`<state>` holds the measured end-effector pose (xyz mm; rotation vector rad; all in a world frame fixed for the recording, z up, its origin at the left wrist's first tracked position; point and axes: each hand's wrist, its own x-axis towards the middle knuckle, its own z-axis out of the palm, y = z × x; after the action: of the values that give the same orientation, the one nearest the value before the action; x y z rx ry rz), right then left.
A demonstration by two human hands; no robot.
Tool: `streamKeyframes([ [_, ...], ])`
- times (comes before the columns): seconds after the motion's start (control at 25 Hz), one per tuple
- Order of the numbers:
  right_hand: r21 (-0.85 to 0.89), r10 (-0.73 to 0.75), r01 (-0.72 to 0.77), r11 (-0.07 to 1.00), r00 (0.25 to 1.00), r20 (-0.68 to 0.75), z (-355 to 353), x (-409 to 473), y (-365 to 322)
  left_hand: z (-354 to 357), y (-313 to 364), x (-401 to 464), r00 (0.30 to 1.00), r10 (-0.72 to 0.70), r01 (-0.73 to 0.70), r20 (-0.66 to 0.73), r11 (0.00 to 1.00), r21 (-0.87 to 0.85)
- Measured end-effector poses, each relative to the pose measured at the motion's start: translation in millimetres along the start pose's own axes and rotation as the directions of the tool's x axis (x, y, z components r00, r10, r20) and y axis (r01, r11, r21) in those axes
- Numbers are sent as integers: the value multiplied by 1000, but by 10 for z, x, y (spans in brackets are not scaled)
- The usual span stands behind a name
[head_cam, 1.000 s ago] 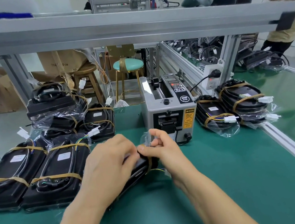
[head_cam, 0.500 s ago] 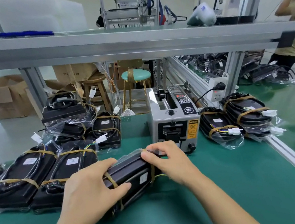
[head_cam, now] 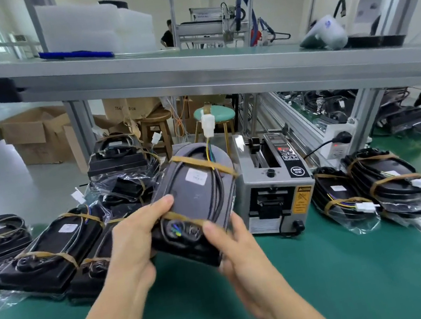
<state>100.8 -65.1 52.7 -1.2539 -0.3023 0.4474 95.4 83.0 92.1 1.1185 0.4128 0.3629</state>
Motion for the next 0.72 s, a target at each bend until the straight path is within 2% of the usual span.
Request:
streamKeyframes([
  [0.08,-19,-25,22,1000,990,-137,70,303,-117,45,4,234,997,-74,73,-15,996,-50],
  [0.2,-7,39,-42,999,973,-227,15,761,-287,87,-32,539,996,-69,72,49,996,-56],
  [0.28,1,99,-102,995,967,-233,-22,1017,-309,102,-81,697,1000,17,-15,-11,992,129],
  [0.32,4,126,-128,992,964,-234,-36,1134,-281,99,-109,755,992,108,-84,-62,948,307],
  [0.36,12,145,-147,989,959,-242,-42,1245,-235,91,-128,789,971,232,-177,-53,852,493],
  [0.44,65,170,-158,985,948,-269,-42,1457,-124,97,-147,807,889,432,-393,153,549,738],
  [0.52,136,179,-144,980,938,-298,-6,1629,-66,100,-217,868,835,416,-465,361,183,866],
  [0.56,148,180,-140,979,935,-307,8,1701,-47,111,-246,891,828,378,-451,414,12,892],
  [0.6,145,188,-149,978,932,-311,21,1764,-33,122,-269,925,829,346,-431,440,-108,896],
  [0.64,131,205,-171,977,927,-315,28,1812,-20,132,-288,957,835,319,-414,448,-171,894],
  [0.72,51,242,-238,970,914,-326,23,1891,-3,157,-314,1007,843,292,-400,453,-224,889],
])
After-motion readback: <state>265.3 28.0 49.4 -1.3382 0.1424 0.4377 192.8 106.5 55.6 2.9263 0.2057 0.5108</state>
